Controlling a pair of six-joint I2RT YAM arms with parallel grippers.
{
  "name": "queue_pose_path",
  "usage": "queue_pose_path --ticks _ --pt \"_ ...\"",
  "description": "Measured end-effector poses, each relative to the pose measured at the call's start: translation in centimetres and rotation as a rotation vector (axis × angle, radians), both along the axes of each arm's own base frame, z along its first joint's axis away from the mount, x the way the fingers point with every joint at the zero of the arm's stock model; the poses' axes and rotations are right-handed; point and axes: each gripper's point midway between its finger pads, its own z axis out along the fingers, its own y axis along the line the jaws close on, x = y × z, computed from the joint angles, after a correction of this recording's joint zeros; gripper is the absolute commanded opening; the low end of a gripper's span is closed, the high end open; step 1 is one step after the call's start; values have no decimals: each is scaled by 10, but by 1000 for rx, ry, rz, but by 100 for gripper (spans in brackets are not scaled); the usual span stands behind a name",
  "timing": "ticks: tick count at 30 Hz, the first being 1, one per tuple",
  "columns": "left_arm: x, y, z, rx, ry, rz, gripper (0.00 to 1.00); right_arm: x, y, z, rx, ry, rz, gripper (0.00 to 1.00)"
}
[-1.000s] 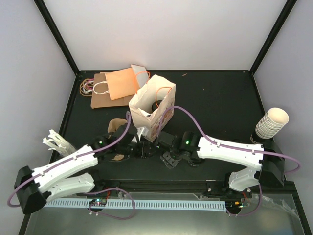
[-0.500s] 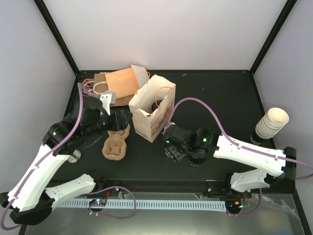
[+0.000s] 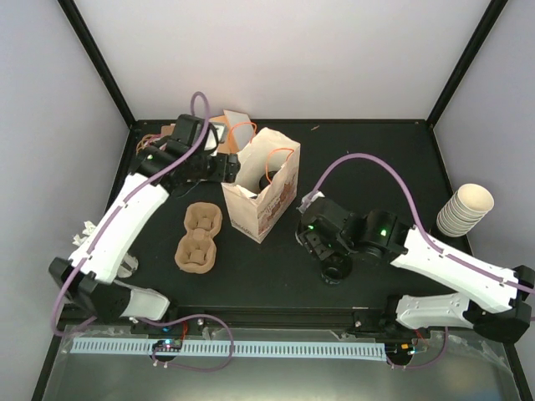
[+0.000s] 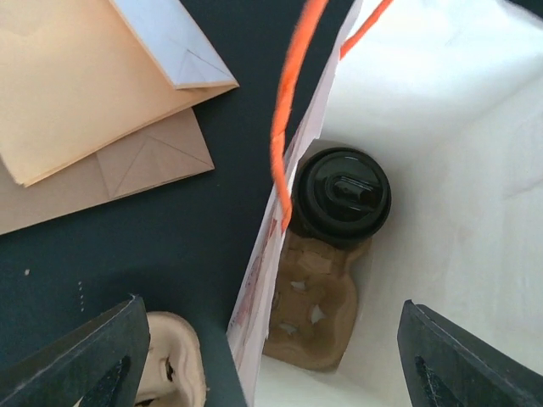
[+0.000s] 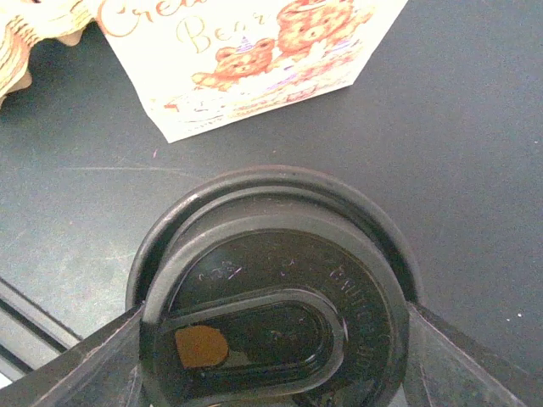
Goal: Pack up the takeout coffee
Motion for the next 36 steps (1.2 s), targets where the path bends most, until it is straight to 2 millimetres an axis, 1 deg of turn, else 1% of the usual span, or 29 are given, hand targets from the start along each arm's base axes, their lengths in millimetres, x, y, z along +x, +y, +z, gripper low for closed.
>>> queue_pose_path --ticks 3,6,8,9,12,13,15,16,20,25,29,33,36 --pt "13 -9 -16 19 30 -32 81 6 -6 3 0 -17 -24 75" --pt "27 -17 -24 35 50 -55 79 10 -8 0 -16 -16 -40 75" --pt "38 -23 -28 45 58 -62 74 11 -7 -1 -17 -13 -43 75" --pt "42 -25 -30 49 63 -64 70 11 -7 0 -14 -14 -44 74" --pt "52 -30 -36 70 90 -69 42 11 -6 6 16 -28 -42 74" --pt "56 -31 -38 80 99 -70 30 11 -7 9 23 -32 -40 74" --pt "61 -33 -40 88 109 -72 8 11 -8 16 29 -42 -37 74" --pt "61 -33 -41 93 112 -79 3 12 -8 21 35 -48 -37 74" --pt "58 -33 -44 116 118 -109 1 15 -11 50 70 -89 -48 74" --pt "51 -32 -40 122 104 -145 1 20 -22 78 94 -133 -87 74" --pt "33 -33 -35 99 101 -201 1 31 -34 102 95 -178 -143 74" --pt "13 -37 -30 56 100 -265 1 48 -45 127 89 -234 -205 74" --pt "-3 -38 -25 29 101 -305 2 59 -54 141 74 -276 -252 73"
